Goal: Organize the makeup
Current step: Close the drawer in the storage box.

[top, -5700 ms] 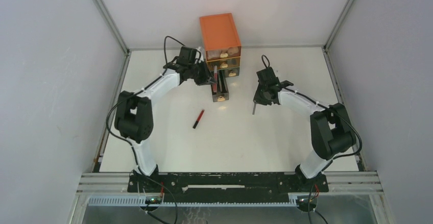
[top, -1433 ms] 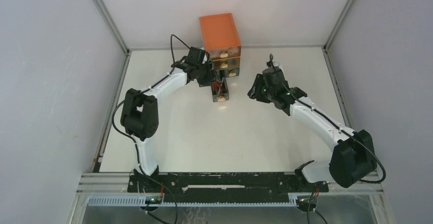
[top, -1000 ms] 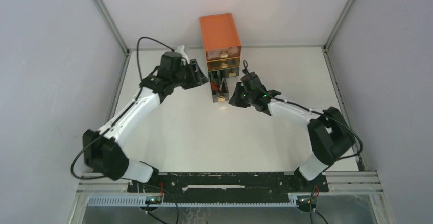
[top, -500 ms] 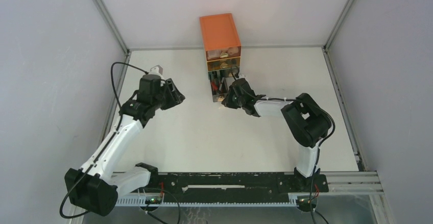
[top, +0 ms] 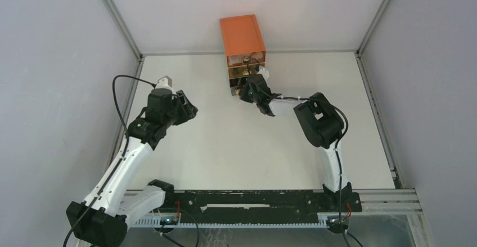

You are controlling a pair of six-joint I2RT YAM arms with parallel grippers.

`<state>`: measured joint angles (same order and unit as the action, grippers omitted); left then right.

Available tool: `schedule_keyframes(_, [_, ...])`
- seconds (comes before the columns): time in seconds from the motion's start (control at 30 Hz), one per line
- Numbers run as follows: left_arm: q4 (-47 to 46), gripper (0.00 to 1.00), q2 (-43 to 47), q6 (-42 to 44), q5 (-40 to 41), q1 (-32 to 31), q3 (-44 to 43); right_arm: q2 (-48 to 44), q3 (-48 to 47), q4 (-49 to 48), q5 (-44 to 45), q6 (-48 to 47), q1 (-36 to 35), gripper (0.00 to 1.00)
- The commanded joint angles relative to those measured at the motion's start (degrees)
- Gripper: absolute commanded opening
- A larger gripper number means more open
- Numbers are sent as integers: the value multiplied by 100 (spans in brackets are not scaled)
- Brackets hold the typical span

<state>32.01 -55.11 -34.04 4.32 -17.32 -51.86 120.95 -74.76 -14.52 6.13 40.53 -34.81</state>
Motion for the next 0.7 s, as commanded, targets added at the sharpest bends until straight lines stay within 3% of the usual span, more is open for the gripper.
schedule_keyframes(0.0, [27, 55, 161, 97, 220, 46, 121, 400, -615, -834, -16, 232, 163, 0])
schedule_keyframes(0.43, [78, 55, 153, 153, 333, 51, 121, 502, -629, -1467, 265, 229, 53, 0])
schedule_keyframes(0.53, [50, 55, 157, 170, 329, 53, 133, 53, -245, -1429, 161, 284, 49, 1])
schedule_keyframes(0.67, [39, 55, 236, 221, 397, 47, 93, -1113, 473, -882, 389, -192, -50, 13])
